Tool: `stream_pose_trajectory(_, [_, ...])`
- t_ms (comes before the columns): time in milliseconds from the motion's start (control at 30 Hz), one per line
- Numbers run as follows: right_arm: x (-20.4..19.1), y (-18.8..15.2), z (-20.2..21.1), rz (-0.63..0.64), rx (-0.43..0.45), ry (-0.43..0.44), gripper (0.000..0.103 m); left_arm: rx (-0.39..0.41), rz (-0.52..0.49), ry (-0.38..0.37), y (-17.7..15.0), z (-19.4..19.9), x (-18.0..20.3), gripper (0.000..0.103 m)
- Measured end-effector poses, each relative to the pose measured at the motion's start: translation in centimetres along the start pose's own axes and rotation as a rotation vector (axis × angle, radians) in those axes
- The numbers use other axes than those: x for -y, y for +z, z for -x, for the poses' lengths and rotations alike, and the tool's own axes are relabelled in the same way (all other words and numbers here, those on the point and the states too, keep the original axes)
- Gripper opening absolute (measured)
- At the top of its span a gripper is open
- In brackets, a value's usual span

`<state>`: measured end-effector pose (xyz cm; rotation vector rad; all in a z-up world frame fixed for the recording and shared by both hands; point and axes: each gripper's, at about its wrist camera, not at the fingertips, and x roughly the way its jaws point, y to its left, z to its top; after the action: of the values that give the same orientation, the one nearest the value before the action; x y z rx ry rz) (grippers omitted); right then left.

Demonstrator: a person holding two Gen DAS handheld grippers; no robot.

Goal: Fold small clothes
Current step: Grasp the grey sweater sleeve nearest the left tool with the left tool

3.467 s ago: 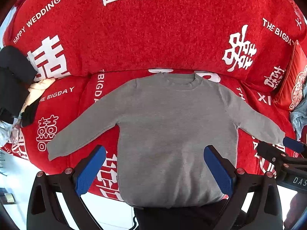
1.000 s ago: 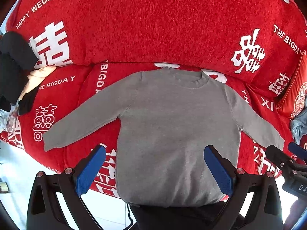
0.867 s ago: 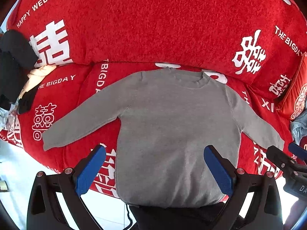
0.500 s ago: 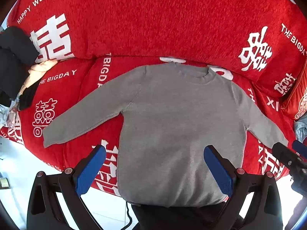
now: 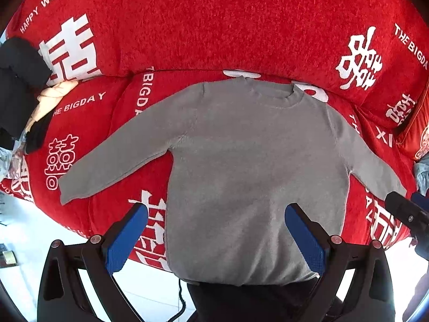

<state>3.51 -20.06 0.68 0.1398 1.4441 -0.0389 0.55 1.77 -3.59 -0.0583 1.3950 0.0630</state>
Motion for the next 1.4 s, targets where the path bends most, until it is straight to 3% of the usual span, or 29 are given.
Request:
stream_pose_trajectory(400, [-2.8, 1.1, -3.6, 0.024, -0.064, 0.025, 0.103, -0.05, 0.109, -0.022, -0.1, -4.3, -4.3, 0.102])
stream_pose_trajectory(533, [-4.4, 1.7, -5.8, 0.034, -0.072, 0.037, 0.103, -0.043, 0.174, -0.066, -0.2, -6.6, -6.8, 0.102])
stream_pose_trajectory(733, [-7.6, 1.5, -10.3, 0.09, -0.128, 0.088, 0.103, -0.013, 0.418, -0.138, -1.3, -11.4, -14.9, 0.102])
stream_pose_trajectory(900, [-11.9, 1.0, -13.4, 0.187, -0.154, 0.173, 0.103, 0.092, 0.7, -0.197, -3.7, -15.2, -25.9, 0.102])
stream_pose_trajectory(967, [-13.7, 0.7, -14.7, 0.216, -0.166, 0.201, 0.103, 0.125, 0.789, -0.2, -4.7, -16.5, -29.3, 0.102])
stream_pose_trajectory(1100, [-17.4, -0.3, -17.2, 0.279, -0.199, 0.248, 0.103, 0.156, 0.97, -0.276, -7.6, -20.2, -35.3, 0.102])
stream_pose_trajectory(1200, [-19.8, -1.2, -18.5, 0.315, -0.222, 0.282, 0.103, 0.173, 1.025, -0.316, -8.7, -21.9, -37.6, 0.102])
stream_pose_trajectory(1400, [-22.7, -2.8, -19.9, 0.361, -0.262, 0.31, 0.103, 0.204, 1.098, -0.345, -8.4, -22.7, -37.8, 0.102])
